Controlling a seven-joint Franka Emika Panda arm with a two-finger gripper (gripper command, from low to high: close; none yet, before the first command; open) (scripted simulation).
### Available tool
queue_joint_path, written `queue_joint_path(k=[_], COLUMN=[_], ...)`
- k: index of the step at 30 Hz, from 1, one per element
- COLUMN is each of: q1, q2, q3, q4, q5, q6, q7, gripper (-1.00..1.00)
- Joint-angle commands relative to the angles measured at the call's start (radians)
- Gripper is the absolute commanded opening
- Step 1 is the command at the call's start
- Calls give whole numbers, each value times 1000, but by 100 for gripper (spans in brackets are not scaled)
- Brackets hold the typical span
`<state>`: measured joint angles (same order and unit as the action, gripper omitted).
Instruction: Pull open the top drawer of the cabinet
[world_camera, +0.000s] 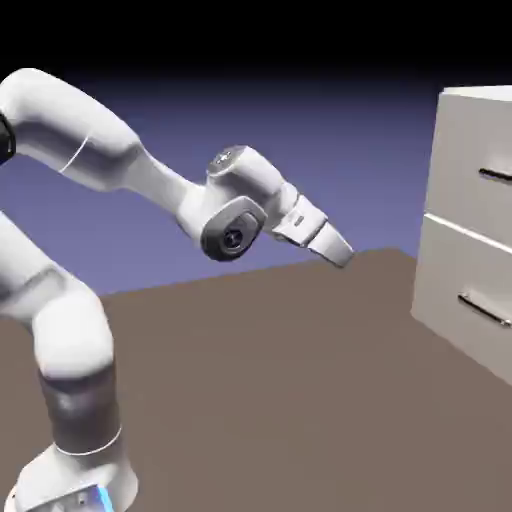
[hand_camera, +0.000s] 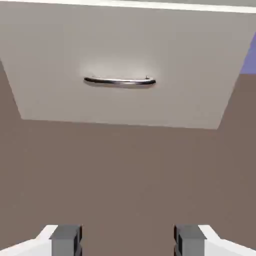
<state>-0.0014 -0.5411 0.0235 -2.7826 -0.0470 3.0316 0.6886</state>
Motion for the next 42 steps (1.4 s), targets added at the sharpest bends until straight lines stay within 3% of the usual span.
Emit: queue_joint_path(k=[1,42], q1=[-11,-468], q2=[24,1008], q3=[19,817], q4=[23,954], q5=[-39,-1637], q6=[-5,-189], q7=[-44,-1827], gripper=[0,0])
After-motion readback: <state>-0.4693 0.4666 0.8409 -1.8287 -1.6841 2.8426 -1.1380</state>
